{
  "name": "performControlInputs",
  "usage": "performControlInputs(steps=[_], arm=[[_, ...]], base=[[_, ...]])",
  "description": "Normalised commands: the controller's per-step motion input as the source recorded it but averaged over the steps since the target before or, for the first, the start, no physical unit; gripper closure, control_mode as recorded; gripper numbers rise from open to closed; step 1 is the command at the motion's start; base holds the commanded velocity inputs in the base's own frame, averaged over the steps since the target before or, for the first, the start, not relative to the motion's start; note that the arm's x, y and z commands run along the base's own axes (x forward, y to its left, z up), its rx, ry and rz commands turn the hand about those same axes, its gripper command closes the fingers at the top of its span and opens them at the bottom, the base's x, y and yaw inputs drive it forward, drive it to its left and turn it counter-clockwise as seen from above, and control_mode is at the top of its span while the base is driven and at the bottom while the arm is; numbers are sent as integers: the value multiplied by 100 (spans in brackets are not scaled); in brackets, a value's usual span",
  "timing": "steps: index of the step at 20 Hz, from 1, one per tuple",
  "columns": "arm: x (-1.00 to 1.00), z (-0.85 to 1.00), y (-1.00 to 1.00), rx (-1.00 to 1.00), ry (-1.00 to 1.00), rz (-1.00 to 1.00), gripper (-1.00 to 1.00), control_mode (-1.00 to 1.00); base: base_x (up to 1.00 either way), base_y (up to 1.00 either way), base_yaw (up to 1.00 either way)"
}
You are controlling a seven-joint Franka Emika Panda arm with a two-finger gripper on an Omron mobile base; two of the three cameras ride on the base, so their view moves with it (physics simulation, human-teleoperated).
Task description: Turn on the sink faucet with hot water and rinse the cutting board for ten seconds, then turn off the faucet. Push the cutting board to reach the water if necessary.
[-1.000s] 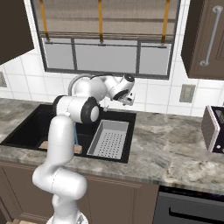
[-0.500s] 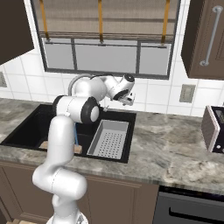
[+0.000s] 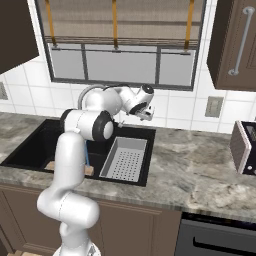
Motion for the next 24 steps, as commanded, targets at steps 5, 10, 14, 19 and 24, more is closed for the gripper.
performControlInputs(steps=[5, 10, 14, 19, 24], arm=[[0, 0, 0, 0, 0, 0, -100, -100], [0, 0, 0, 0, 0, 0, -100, -100], [0, 0, 0, 0, 0, 0, -100, -100], [0, 0, 0, 0, 0, 0, -100, -100], [0, 0, 0, 0, 0, 0, -100, -100]], base=[[0, 0, 0], [0, 0, 0], [0, 0, 0], [0, 0, 0], [0, 0, 0]])
